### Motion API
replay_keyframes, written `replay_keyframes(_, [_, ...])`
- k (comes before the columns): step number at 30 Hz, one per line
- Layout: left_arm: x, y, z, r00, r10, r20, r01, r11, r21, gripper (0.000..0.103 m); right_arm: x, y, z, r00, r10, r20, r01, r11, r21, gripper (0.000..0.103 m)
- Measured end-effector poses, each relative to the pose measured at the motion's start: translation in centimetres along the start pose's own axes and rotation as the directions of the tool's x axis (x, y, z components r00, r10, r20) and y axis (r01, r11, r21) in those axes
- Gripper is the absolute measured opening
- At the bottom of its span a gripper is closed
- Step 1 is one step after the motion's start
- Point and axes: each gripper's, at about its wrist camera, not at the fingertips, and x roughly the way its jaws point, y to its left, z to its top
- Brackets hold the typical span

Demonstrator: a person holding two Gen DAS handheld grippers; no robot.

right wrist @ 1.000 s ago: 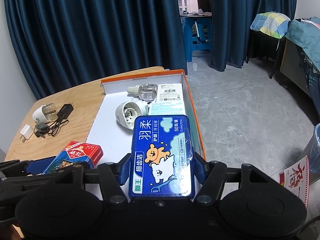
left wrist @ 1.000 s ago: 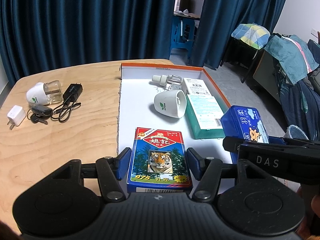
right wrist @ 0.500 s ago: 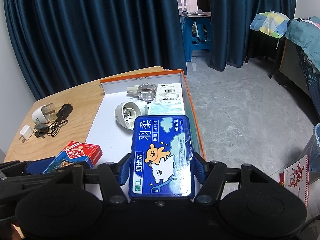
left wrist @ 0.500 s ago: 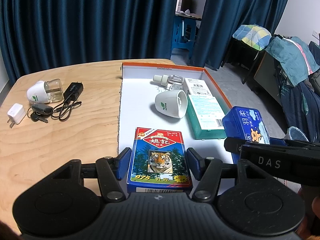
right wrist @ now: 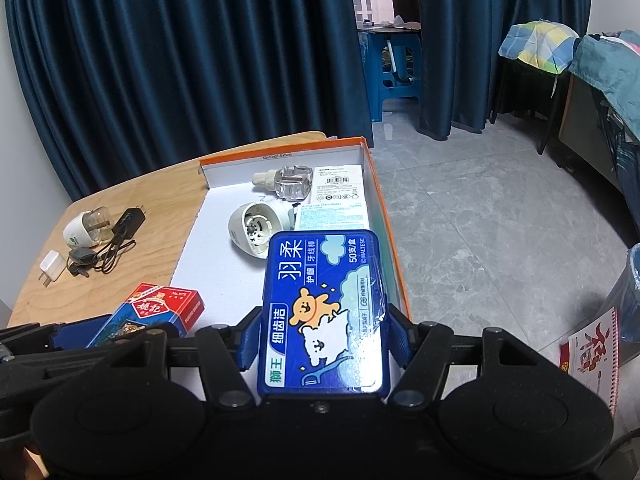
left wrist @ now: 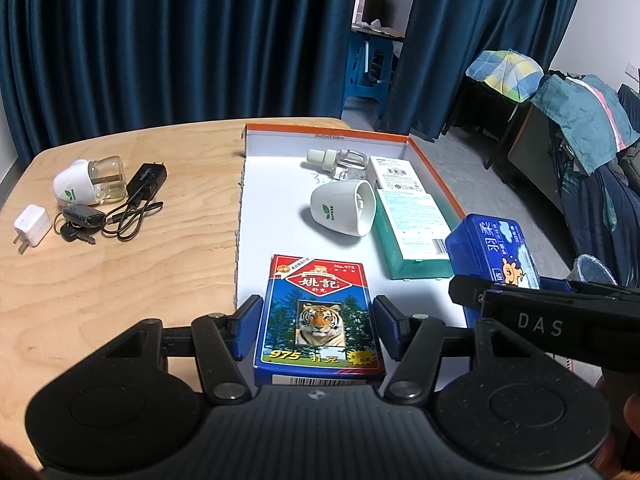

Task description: Organize rigid objects

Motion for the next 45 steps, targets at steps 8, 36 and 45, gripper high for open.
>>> replay_keyframes(8, [0.01, -0.12, 0.06, 1.000, -0.004, -0.001, 0.004, 1.000, 0.003, 0.061, 0.02, -0.11, 0.02, 1.000, 0.001, -0.002, -0.001, 1.000, 0.005, 0.075])
replay_keyframes(36, [0.11, -0.29, 0.13, 1.000, -0.009, -0.006, 0.009, 1.000, 0.009, 0.061, 0.14, -0.28, 0.00, 1.000, 0.005, -0.007, -0.005, 1.000, 0.010, 0.075])
replay_keyframes(45, [0.08, -0.20, 0.07, 1.000, -0.010, -0.006, 0.010, 1.000, 0.004, 0.061, 0.11, -0.46, -0.25, 1.000, 0.012, -0.016, -0.011, 1.000, 0.016, 0.075])
